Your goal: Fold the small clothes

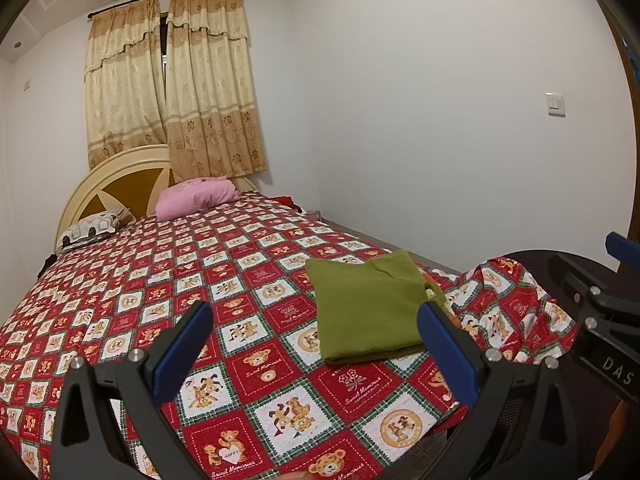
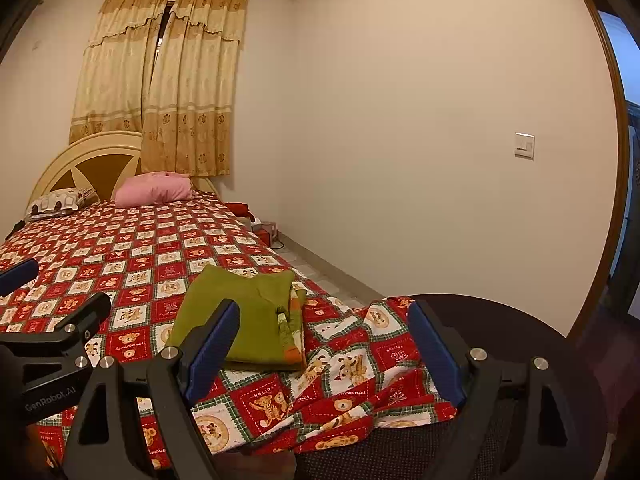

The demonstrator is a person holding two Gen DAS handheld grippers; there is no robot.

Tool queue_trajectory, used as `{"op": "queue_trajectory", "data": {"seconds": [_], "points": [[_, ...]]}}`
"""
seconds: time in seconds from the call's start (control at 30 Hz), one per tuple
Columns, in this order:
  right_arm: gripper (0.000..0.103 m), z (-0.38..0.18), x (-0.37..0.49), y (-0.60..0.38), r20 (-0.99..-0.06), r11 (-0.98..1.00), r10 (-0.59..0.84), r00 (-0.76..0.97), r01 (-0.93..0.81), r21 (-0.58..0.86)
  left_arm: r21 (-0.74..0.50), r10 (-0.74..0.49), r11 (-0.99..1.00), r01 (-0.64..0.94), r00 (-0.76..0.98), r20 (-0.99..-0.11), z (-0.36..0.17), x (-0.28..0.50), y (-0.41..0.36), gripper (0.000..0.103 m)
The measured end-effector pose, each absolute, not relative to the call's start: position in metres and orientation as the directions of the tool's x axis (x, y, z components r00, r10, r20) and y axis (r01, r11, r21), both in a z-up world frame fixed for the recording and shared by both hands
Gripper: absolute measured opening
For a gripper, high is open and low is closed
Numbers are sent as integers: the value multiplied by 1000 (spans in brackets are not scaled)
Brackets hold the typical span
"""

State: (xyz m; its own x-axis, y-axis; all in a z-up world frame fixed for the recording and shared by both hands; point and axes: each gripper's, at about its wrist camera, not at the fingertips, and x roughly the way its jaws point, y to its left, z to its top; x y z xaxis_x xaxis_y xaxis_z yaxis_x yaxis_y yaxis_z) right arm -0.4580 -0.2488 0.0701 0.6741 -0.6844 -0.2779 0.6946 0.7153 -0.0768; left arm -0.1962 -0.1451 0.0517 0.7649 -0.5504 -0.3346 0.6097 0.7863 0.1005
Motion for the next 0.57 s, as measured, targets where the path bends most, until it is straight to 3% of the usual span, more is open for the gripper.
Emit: {"op": "queue_trajectory", "data": {"seconds": [0.57], "points": [[86, 68, -457, -250, -286, 709, -689, 665, 700, -80, 35, -540, 796, 605, 734, -413, 41, -176, -147, 103]]}}
